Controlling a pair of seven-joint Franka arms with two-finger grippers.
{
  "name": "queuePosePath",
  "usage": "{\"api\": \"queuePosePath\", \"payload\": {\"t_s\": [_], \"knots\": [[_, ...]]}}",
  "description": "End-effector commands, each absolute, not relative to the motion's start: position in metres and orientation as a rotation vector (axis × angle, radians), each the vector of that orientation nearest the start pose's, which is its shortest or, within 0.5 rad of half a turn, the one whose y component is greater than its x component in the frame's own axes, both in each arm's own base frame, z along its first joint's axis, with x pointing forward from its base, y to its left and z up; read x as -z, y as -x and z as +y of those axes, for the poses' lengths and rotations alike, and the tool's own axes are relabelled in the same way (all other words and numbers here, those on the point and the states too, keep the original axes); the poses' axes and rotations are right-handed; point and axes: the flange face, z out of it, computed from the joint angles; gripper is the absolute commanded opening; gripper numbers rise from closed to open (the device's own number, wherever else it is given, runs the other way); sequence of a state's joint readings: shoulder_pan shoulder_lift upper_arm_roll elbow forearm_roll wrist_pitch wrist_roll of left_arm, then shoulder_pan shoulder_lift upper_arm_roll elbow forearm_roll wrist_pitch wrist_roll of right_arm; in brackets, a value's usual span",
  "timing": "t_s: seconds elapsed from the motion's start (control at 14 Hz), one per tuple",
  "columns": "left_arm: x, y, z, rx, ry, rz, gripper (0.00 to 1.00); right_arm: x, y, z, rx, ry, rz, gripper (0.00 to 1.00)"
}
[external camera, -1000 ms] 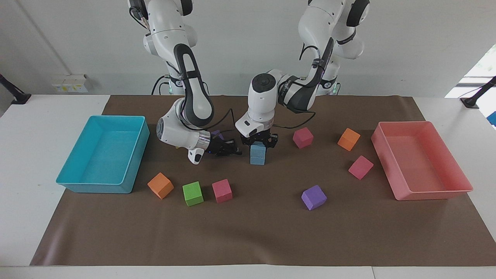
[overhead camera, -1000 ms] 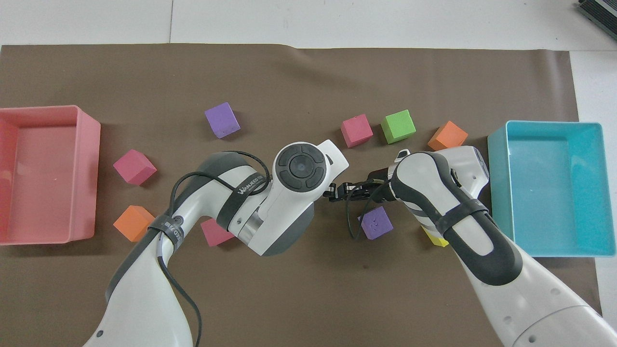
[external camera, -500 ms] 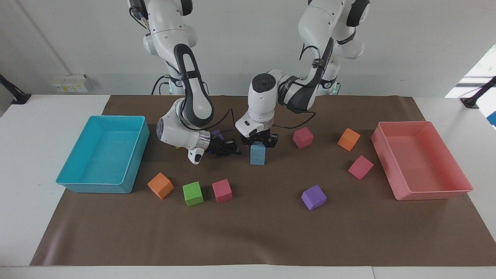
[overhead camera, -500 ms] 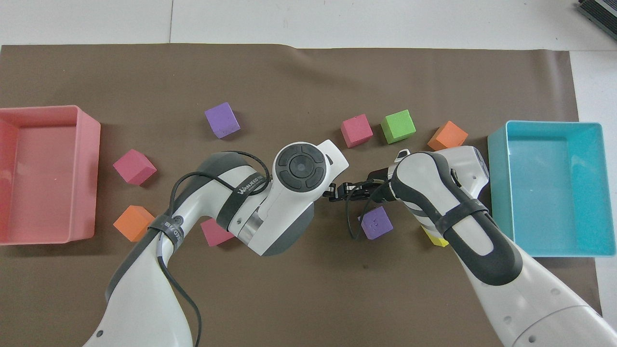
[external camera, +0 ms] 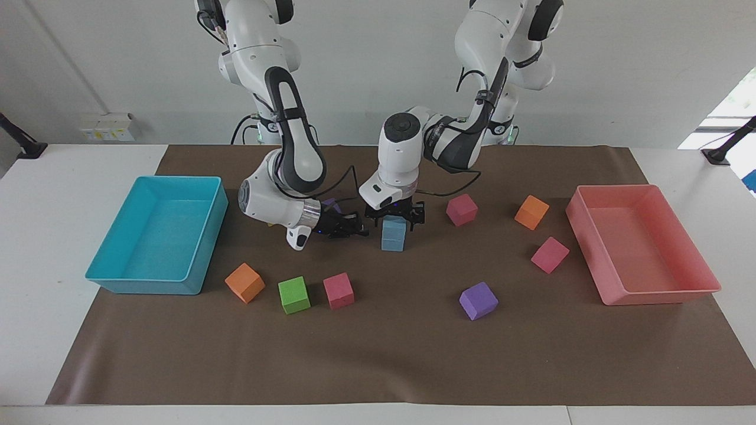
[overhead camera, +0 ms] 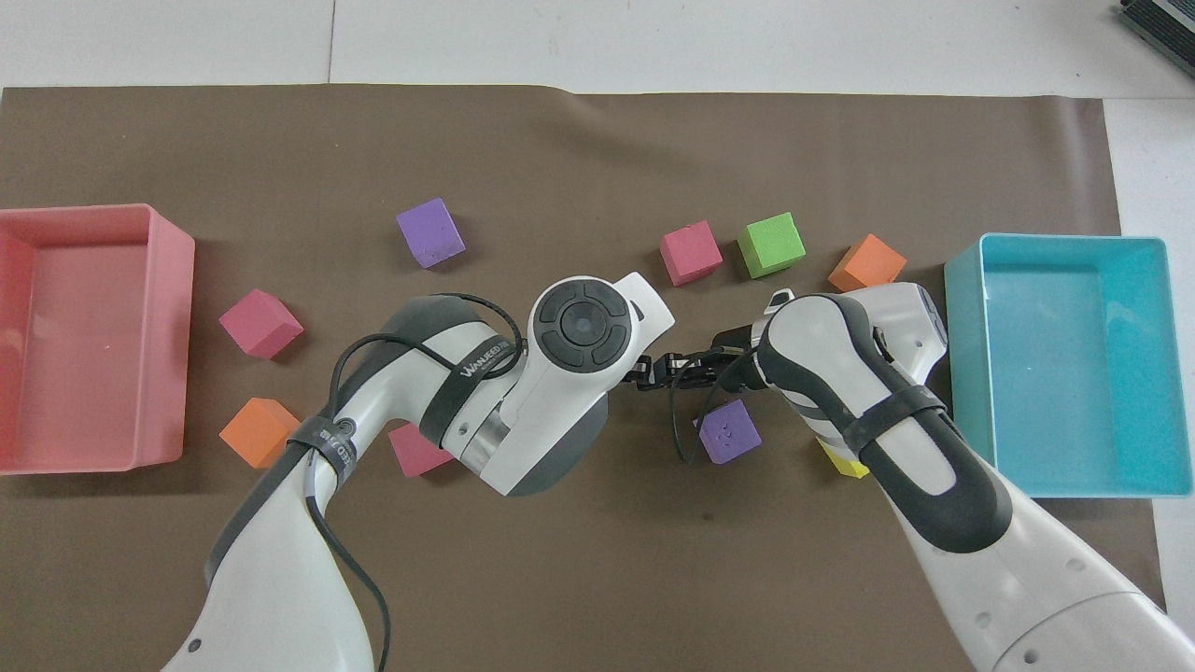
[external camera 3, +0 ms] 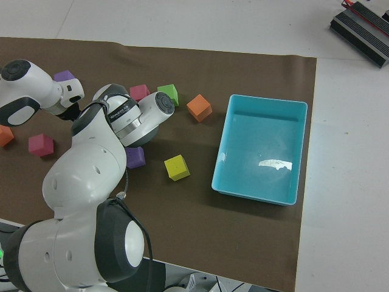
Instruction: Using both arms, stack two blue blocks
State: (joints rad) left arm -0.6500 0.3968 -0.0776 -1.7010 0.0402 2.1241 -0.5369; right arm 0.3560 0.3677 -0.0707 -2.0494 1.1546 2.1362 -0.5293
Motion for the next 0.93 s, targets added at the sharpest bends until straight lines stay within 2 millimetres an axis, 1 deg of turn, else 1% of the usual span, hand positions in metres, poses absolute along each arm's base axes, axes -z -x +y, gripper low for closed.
{"api": "queuePosePath", "payload": {"t_s": [0.0, 0.21, 0.36, 0.5, 0.57, 0.64, 0.79, 0.86], "knots": [[-0.367, -0.494, -0.435, 0.061, 3.137, 0.313, 1.00, -0.256, -0.548, 0.200, -0.178, 2.294, 0.003, 0.00], [-0.369, -0.496, -0.435, 0.063, 3.137, 0.315, 1.00, -0.259, -0.551, 0.198, -0.175, 2.291, 0.009, 0.00], [-0.379, -0.496, -0.434, 0.072, 3.141, 0.303, 1.00, -0.268, -0.557, 0.200, -0.161, 2.286, 0.011, 0.00], [-0.397, -0.495, -0.432, 0.099, 3.153, 0.297, 1.00, -0.274, -0.560, 0.195, -0.161, 2.298, 0.004, 0.00], [-0.411, -0.492, -0.428, 0.100, 3.152, 0.285, 1.00, -0.276, -0.561, 0.194, -0.168, 2.309, -0.012, 0.00], [-0.425, -0.489, -0.424, 0.099, 3.153, 0.253, 1.00, -0.278, -0.563, 0.187, -0.172, 2.319, -0.021, 0.00], [-0.441, -0.485, -0.415, 0.105, 3.157, 0.199, 1.00, -0.291, -0.569, 0.171, -0.167, 2.349, -0.058, 0.00], [-0.441, -0.479, -0.410, 0.076, 3.142, 0.196, 1.00, -0.298, -0.570, 0.162, -0.170, 2.368, -0.069, 0.00]]}}
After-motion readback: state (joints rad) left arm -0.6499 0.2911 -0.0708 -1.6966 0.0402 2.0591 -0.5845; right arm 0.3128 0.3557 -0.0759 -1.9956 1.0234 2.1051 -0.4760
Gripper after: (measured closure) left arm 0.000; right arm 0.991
